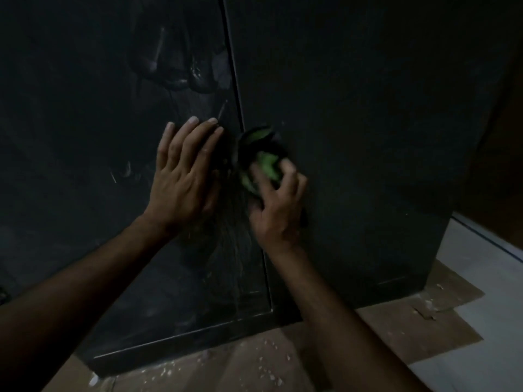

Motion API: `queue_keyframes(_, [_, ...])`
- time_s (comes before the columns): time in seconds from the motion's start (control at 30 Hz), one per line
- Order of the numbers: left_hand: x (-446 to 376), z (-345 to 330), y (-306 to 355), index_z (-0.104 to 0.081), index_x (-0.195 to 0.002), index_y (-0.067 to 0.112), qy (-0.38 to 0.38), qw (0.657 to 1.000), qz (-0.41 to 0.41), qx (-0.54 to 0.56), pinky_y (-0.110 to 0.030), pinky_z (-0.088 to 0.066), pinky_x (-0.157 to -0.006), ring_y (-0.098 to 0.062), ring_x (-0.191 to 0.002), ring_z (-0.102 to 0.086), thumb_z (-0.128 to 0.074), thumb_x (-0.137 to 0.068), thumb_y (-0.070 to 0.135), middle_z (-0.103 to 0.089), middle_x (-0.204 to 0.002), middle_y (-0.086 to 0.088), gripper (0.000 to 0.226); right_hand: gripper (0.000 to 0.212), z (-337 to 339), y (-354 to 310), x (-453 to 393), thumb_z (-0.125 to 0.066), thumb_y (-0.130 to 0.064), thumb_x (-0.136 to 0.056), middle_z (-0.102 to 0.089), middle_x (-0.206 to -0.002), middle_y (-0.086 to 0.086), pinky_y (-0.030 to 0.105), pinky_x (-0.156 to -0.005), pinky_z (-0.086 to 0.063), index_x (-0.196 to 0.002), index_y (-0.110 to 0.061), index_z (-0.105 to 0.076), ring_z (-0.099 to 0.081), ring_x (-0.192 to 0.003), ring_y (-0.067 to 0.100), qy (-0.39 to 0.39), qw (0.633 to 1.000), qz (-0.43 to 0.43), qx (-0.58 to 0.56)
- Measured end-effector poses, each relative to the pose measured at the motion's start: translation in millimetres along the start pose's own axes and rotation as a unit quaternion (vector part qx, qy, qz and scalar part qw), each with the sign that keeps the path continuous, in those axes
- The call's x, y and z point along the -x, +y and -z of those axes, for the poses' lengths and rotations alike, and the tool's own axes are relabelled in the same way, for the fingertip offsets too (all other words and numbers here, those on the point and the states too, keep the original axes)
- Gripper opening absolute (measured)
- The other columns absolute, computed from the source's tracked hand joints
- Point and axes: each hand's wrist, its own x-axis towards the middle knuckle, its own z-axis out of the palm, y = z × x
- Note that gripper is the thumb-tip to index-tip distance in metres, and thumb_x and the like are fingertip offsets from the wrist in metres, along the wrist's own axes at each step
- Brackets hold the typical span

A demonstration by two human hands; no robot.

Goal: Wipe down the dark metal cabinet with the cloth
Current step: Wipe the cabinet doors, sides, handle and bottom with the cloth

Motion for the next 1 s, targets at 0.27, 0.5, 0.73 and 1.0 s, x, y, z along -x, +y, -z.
queue_keyframes(0.27, [0,12,-22,-0.041,-0.156,-0.001,0.008,1.000,0.021,-0.012,-0.057,-0.012,-0.130,-0.037,-0.154,-0.026,-0.048,-0.103,0.031,-0.038,-0.162,-0.023,0.062,0.040,26,29,-51,-0.065,-0.025,-0.086,-0.052,-0.135,0.024,0.045,-0.091,-0.046,-0.126,-0.018,-0.067,-0.051,-0.112,0.041,0.100,0.989,-0.099,0.034])
queue_keyframes(0.5, [-18,27,-45,-0.041,-0.156,-0.002,0.045,0.996,0.066,-0.026,-0.058,-0.012,-0.129,-0.037,-0.155,-0.027,-0.048,-0.103,0.037,-0.035,-0.163,-0.023,0.066,0.049,6,-22,-61,-0.074,-0.017,-0.079,-0.049,-0.134,0.020,0.045,-0.082,-0.042,-0.128,-0.019,-0.071,-0.046,-0.109,0.036,-0.052,0.957,0.282,0.036])
queue_keyframes(0.73, [-27,34,-50,-0.044,-0.154,-0.002,0.072,0.992,0.104,-0.010,-0.059,-0.019,-0.128,-0.036,-0.153,-0.030,-0.056,-0.101,0.018,-0.040,-0.161,-0.022,0.058,0.040,35,-20,-176,-0.062,-0.022,-0.085,-0.051,-0.132,0.022,0.047,-0.080,-0.046,-0.125,-0.020,-0.066,-0.048,-0.105,0.040,0.109,0.982,0.140,0.068])
queue_keyframes(1.0, [-36,58,-70,-0.044,-0.154,-0.001,0.087,0.986,0.144,0.007,-0.059,-0.020,-0.127,-0.037,-0.153,-0.032,-0.056,-0.100,0.013,-0.041,-0.161,-0.021,0.057,0.036,49,-3,-125,-0.077,-0.010,-0.075,-0.067,-0.120,0.025,0.045,-0.073,-0.049,-0.110,-0.016,-0.078,-0.066,-0.092,0.040,-0.095,0.888,0.441,0.087])
